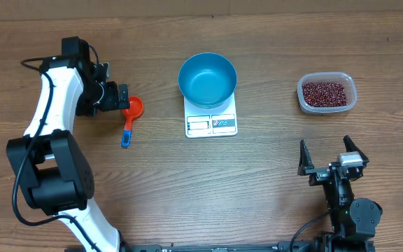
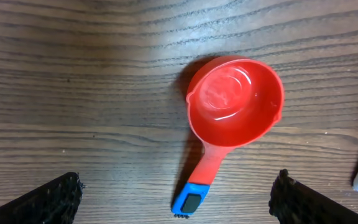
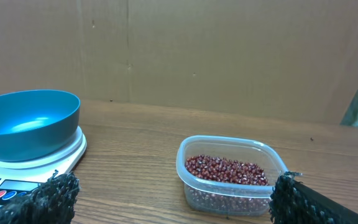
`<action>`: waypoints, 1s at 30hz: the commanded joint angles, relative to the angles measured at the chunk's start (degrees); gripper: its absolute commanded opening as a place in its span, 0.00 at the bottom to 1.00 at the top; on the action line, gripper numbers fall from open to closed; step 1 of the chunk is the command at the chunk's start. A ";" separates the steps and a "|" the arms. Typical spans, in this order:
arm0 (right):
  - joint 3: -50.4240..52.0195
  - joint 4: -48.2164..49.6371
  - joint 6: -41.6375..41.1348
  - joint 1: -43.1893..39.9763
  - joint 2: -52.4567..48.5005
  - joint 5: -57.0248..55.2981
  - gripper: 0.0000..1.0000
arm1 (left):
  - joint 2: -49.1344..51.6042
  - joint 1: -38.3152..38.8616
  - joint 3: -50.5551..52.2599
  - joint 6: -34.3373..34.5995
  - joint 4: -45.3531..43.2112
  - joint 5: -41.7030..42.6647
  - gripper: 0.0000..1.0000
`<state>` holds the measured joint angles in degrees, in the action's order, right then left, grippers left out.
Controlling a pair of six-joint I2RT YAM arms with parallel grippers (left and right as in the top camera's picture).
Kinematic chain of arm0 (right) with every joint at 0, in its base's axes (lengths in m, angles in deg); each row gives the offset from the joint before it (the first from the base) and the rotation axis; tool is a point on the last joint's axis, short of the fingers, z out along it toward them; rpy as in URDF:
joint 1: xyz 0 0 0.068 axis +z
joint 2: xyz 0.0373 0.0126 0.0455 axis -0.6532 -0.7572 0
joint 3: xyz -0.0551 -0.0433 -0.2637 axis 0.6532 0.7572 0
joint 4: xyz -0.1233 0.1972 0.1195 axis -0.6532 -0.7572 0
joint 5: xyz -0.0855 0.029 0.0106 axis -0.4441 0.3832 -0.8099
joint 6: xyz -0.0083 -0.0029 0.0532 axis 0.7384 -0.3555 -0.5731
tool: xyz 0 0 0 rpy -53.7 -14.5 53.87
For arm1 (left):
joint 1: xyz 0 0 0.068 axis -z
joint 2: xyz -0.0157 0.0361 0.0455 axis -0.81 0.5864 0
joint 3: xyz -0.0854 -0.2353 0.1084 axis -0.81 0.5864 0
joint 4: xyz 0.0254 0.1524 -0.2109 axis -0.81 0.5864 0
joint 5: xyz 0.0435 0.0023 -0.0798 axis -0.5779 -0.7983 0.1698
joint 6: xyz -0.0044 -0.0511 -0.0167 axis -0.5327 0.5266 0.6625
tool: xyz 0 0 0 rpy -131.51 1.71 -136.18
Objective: Scoop item into bowl and weigh 150g on scale
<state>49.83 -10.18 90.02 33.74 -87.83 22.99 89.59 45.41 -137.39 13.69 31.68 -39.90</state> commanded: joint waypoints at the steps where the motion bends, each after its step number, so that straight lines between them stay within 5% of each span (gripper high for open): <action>1: 0.59 0.28 0.04 0.24 0.57 -0.09 1.00 | 1.33 -0.24 0.46 -0.72 -0.15 -0.92 1.00; 30: 0.59 0.28 0.04 0.24 0.57 -0.09 1.00 | 1.62 -0.24 0.46 -1.09 -3.67 -0.59 1.00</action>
<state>49.83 -10.18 90.02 33.76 -87.83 22.96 90.29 45.41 -137.39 13.69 28.45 -40.10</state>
